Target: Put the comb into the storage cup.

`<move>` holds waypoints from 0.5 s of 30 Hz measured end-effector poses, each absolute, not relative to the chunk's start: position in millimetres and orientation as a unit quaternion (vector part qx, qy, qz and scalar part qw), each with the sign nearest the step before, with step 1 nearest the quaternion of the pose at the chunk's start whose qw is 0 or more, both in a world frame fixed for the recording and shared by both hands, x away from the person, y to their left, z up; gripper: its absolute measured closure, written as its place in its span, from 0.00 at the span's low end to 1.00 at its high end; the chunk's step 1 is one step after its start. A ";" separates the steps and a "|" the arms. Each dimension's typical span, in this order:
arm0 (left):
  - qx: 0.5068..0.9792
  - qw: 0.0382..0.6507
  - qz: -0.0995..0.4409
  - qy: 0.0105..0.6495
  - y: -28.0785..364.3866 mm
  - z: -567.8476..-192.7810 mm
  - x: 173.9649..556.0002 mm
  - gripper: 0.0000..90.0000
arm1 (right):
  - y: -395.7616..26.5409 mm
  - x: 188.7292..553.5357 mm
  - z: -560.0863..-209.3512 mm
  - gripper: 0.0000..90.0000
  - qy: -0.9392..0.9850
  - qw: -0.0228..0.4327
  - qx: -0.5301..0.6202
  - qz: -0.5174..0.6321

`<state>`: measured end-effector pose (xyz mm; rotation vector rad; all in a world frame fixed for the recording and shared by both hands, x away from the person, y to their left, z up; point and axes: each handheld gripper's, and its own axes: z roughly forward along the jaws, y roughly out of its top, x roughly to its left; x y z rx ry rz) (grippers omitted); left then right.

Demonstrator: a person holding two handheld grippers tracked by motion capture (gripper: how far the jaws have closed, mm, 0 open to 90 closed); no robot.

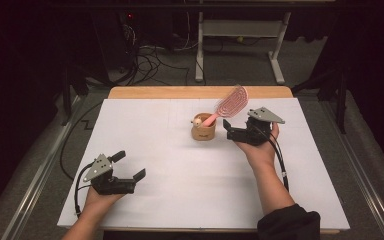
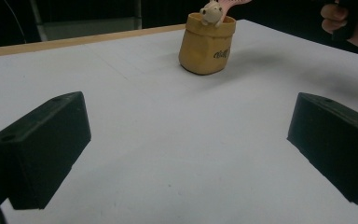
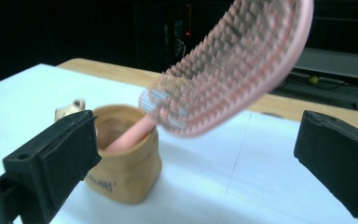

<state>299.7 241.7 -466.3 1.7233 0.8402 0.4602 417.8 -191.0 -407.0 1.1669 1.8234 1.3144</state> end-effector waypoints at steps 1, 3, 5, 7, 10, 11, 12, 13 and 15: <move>0.729 0.552 0.194 0.355 241.7 -466.4 299.7 0.00 | -191.6 415.7 -410.1 0.00 0.687 0.300 0.438 0.496; 0.730 0.550 0.194 0.355 241.6 -466.6 299.8 0.00 | -192.4 411.5 -416.3 0.00 0.691 0.299 0.438 0.492; 0.730 0.551 0.195 0.355 242.0 -466.6 300.0 0.00 | -193.3 407.5 -422.7 0.00 0.695 0.295 0.437 0.489; 0.728 0.552 0.196 0.356 242.7 -466.6 300.2 0.00 | -194.6 403.2 -428.7 0.00 0.698 0.293 0.436 0.486; 0.726 0.553 0.195 0.359 244.2 -466.3 300.6 0.00 | -196.5 395.5 -436.4 0.00 0.704 0.289 0.434 0.482; 0.725 0.554 0.196 0.360 244.7 -466.2 300.8 0.00 | -197.4 392.2 -438.6 0.00 0.704 0.291 0.431 0.483; 0.725 0.553 0.196 0.360 245.0 -466.2 300.9 0.00 | -198.4 388.8 -440.6 0.00 0.704 0.291 0.430 0.484; 0.725 0.553 0.195 0.360 245.2 -466.3 301.1 0.00 | -199.4 385.5 -442.0 0.00 0.706 0.289 0.429 0.483; 0.725 0.554 0.195 0.361 245.6 -466.2 301.2 0.00 | -202.1 376.8 -444.2 0.00 0.707 0.289 0.424 0.487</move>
